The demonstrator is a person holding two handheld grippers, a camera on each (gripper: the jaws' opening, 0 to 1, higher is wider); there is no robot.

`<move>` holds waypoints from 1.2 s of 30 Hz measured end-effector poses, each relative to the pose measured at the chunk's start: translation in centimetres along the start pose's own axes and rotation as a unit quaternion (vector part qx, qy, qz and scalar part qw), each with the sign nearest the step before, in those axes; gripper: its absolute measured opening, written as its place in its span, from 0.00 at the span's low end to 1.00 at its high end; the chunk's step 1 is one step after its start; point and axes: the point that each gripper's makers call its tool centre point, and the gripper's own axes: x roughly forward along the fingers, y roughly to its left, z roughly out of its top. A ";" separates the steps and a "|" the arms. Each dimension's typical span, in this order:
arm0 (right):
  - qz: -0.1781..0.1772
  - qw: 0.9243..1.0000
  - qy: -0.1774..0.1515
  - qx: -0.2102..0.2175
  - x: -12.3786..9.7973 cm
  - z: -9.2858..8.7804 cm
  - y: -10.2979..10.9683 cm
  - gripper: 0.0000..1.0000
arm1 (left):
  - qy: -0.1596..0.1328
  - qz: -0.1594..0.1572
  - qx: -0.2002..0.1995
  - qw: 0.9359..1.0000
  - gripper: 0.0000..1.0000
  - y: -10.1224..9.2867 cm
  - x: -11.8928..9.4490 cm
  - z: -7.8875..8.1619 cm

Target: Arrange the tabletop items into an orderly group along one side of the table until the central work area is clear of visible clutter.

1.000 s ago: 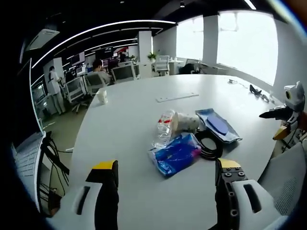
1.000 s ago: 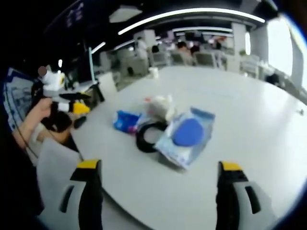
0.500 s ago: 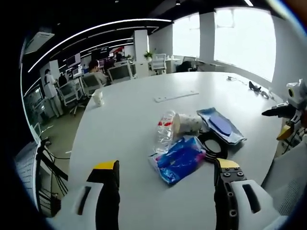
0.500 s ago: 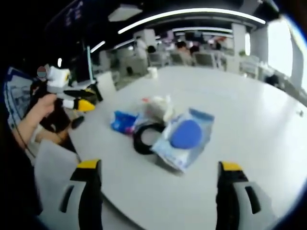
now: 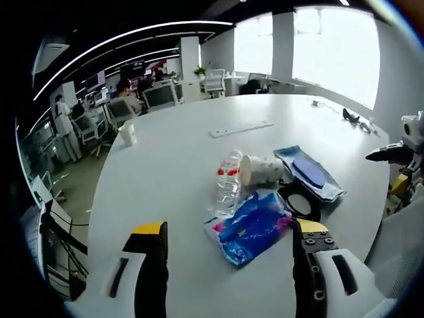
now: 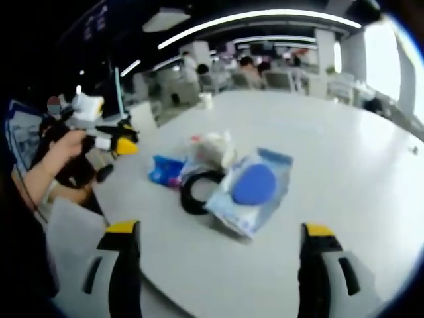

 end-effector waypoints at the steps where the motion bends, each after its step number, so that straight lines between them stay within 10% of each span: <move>1: -0.001 1.000 -0.001 0.001 0.0 0.0 -0.1 0.98 | 0.001 -0.003 0.002 1.000 0.75 -0.1 0.3 0.1; 36: -0.007 1.000 0.000 0.006 1.5 1.4 -2.1 0.98 | 0.046 -0.036 0.018 0.998 0.64 0.3 6.9 1.9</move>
